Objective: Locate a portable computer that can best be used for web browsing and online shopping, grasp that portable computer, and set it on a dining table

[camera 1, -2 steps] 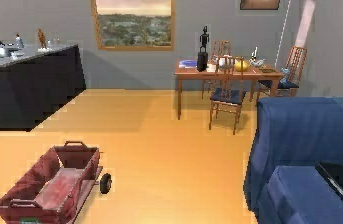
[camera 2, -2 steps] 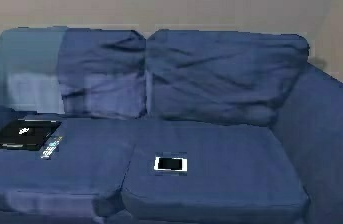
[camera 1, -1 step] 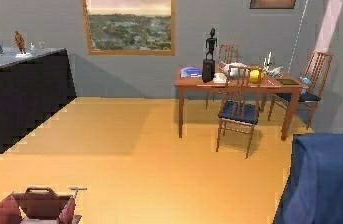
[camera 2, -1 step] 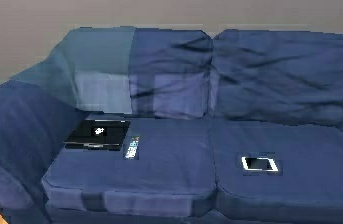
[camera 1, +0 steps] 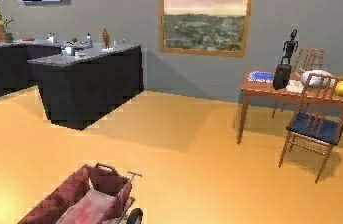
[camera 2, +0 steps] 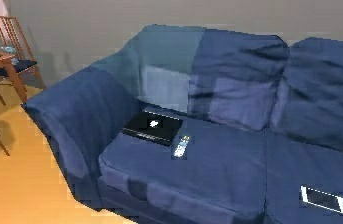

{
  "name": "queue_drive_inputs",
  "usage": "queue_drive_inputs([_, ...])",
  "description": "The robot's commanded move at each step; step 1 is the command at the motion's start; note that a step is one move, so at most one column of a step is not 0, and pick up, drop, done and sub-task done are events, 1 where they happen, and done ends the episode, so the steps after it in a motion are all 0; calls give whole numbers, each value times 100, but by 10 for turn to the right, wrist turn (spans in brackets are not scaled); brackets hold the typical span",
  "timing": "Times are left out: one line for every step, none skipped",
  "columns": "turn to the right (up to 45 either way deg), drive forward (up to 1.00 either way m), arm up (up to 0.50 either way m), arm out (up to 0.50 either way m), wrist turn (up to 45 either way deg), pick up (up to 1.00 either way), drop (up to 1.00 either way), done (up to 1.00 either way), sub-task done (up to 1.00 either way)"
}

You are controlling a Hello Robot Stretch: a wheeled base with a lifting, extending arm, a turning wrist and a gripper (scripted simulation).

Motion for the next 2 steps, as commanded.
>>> queue_drive_inputs([450, 0, 0, 0, 0, 0, 0, 0, 0])
queue_drive_inputs([450, 0, 0, 0, 0, 0, 0, 0, 0])
